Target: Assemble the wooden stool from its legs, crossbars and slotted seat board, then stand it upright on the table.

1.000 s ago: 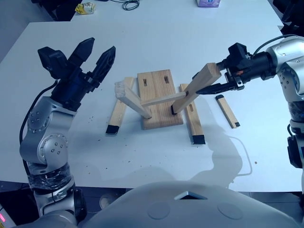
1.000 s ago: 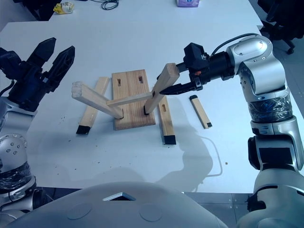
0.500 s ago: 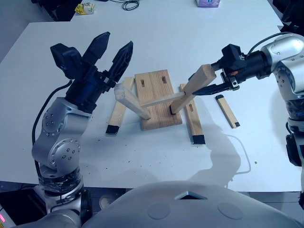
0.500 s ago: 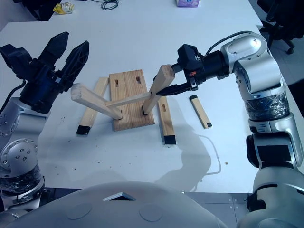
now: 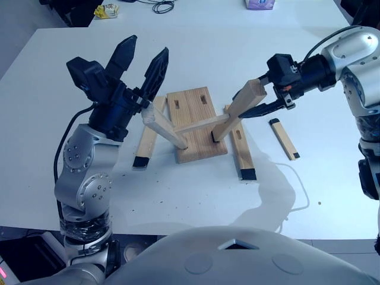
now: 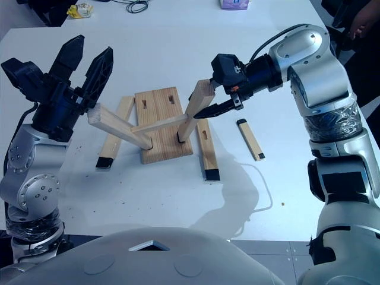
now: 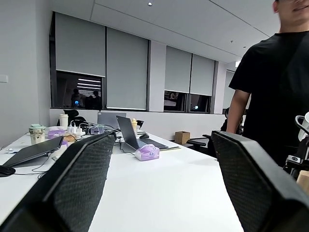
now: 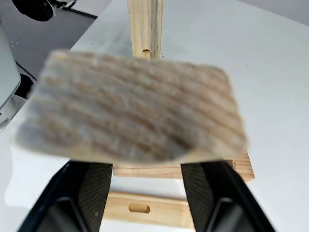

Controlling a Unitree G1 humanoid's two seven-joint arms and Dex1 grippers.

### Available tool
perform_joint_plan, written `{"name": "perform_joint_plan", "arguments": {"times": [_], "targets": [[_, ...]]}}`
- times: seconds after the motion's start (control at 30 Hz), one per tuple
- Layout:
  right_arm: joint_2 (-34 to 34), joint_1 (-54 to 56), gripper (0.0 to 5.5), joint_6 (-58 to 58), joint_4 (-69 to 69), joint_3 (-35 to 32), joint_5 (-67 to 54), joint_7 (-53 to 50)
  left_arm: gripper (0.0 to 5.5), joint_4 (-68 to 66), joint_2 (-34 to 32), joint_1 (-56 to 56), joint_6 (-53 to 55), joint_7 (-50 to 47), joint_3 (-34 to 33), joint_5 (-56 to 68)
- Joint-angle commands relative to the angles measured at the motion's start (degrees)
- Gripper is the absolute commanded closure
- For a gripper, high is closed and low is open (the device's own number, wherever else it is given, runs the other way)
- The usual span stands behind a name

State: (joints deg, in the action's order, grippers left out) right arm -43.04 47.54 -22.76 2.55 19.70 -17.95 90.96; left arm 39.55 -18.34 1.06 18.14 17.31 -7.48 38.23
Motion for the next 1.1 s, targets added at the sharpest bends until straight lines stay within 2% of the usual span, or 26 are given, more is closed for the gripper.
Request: {"name": "perform_joint_plan", "arguments": {"times": [0.03,0.2,0.27,0.4,0.5,0.6,0.63,0.77,0.83,1.0,1.1], "targets": [[4.0,0.5,3.48,-0.8,-1.9,5.8,3.5,-0.7,1.83,-1.9,0.9,-0.7,1.8,-0.3,4.4,-2.5],[4.9,0.1,3.48,-4.0,-2.2,5.1,3.7,-2.7,1.83,-4.5,1.9,1.2,-0.2,-1.0,4.3,-4.5],[4.7,-0.5,3.48,-5.5,-2.3,4.4,3.6,-3.9,1.83,-5.6,1.8,2.5,-1.0,-2.5,0.9,-3.8],[4.4,-1.2,3.48,-9.2,-3.4,3.2,2.6,-5.8,1.83,-5.3,0.1,8.4,0.0,-9.4,-10.6,2.9],[4.5,-1.1,3.48,-11.1,-3.8,2.7,2.5,-7.1,1.83,-2.0,-1.1,12.3,3.1,-14.8,-13.7,7.6],[4.2,-1.5,3.48,-11.9,-3.9,2.4,2.7,-8.3,1.83,2.9,-1.5,14.4,6.7,-20.1,-12.5,11.2],[4.2,-1.7,3.48,-12.1,-3.9,2.2,2.7,-8.6,2.01,4.6,-1.2,14.4,8.6,-22.4,-11.1,11.9],[3.6,-2.6,3.48,-13.2,-4.8,1.5,2.4,-9.9,2.56,14.8,-1.8,10.2,16.7,-27.5,0.0,12.9],[3.2,-3.4,3.48,-13.6,-5.2,1.2,2.4,-10.6,2.99,18.8,-3.6,7.1,19.0,-27.2,3.3,16.1],[1.3,-6.7,3.48,-14.7,-7.2,-0.5,1.5,-12.9,3.80,20.4,-8.0,3.5,19.4,-30.3,2.1,25.6],[1.4,-7.4,3.48,-14.7,-7.2,-0.6,1.4,-14.0,4.31,19.4,-6.6,1.9,21.3,-36.4,4.7,22.7]]}}
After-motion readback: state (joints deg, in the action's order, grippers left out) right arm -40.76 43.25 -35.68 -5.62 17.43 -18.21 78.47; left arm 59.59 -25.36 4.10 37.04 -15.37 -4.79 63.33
